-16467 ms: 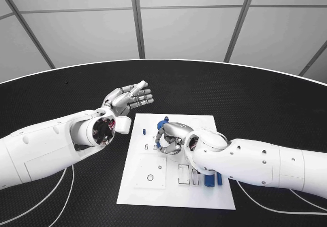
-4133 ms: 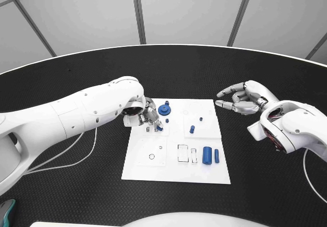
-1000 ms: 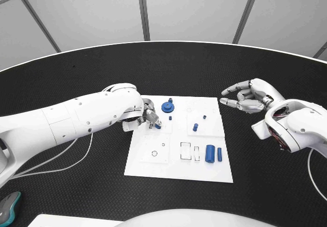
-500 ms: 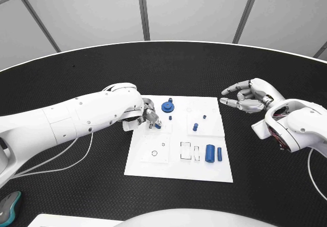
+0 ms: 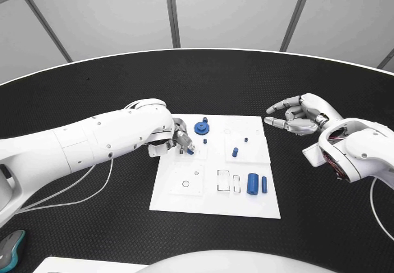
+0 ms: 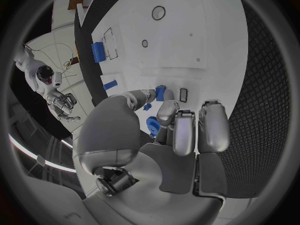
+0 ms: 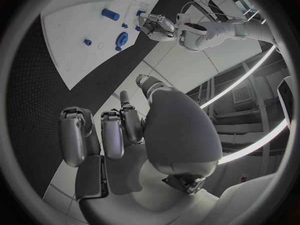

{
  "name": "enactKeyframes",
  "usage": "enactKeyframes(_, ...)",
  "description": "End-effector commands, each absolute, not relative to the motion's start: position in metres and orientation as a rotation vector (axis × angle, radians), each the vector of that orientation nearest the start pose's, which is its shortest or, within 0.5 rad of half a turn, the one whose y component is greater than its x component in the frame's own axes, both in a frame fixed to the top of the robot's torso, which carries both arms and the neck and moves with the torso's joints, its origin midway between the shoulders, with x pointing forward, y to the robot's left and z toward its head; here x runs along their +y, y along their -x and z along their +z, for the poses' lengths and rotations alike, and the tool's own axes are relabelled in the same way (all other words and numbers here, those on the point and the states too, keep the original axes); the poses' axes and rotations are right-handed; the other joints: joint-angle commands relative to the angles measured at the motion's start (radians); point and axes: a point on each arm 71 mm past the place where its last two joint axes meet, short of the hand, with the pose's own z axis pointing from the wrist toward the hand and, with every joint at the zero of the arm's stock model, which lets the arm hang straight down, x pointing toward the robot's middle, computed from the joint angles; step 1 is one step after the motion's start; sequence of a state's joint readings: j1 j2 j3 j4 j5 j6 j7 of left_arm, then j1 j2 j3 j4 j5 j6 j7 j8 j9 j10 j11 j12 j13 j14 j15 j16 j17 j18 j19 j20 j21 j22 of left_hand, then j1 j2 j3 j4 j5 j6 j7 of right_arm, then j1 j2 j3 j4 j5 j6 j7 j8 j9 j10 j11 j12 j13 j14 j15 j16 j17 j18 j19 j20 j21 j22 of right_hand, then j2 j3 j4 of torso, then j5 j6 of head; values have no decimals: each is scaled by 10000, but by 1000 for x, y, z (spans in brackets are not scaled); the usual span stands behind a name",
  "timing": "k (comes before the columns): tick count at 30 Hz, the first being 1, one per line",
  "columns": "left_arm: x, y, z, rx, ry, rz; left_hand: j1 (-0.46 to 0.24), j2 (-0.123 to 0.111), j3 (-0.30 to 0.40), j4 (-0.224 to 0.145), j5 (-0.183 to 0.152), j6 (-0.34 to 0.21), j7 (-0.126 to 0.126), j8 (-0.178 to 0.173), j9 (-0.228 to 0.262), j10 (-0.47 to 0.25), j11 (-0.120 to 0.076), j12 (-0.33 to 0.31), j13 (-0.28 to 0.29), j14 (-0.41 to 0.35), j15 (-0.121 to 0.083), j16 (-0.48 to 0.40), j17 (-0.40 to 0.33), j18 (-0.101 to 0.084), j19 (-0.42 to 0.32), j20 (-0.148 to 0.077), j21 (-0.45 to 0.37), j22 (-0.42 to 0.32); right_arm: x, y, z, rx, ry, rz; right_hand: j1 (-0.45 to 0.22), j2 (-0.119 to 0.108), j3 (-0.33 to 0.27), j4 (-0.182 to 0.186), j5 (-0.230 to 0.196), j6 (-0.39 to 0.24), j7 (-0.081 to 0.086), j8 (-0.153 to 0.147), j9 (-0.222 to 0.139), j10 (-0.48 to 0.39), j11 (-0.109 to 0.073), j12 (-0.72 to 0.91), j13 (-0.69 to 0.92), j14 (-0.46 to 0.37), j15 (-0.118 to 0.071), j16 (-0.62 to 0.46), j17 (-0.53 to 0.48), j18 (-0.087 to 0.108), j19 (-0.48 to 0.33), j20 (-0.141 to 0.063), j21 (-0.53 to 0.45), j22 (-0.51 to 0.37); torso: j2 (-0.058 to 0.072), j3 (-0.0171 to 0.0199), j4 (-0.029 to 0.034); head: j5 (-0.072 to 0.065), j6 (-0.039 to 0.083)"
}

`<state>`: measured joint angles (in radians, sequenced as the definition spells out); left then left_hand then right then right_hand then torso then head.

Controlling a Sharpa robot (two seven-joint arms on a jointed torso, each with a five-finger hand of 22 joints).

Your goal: Assemble the parts on the task board

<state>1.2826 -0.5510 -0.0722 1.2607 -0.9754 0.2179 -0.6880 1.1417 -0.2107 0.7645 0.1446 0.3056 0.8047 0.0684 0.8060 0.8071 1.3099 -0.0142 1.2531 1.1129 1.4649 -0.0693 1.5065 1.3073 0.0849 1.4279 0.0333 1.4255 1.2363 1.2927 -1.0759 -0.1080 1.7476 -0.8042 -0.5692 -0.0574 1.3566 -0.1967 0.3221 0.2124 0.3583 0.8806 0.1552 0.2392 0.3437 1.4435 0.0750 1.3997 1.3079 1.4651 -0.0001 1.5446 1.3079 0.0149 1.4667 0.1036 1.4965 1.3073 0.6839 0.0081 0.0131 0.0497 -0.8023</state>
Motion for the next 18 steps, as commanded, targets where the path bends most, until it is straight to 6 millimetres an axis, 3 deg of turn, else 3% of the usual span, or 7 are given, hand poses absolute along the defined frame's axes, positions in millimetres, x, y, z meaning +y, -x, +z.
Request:
enactKeyframes(1,149,-522,-218,24281,2162,-2638,101,1,1362,-1414,26,55,-31,-16,-11,75,16,38,25,758,-49,13,1552,-181,70,17,34,7,-263,-451,-148,15644,-5540,8594,46,-48,-14,66,61,78,19,43,-11,15,-55,50,1054,880,-56,-62,1896,82,616,-63,-58,1953,12,0,-3,-11,-12)
enactKeyframes(18,146,-525,-219,24315,2134,-2464,90,-5,1362,-1416,25,70,-35,-16,-13,95,12,52,41,757,-52,11,1549,-183,74,15,37,15,-262,-451,-148,15670,-5517,8627,46,-48,-14,66,61,78,19,43,-11,15,-55,50,1054,880,-56,-62,1896,82,616,-63,-58,1953,5,14,10,-48,-71)
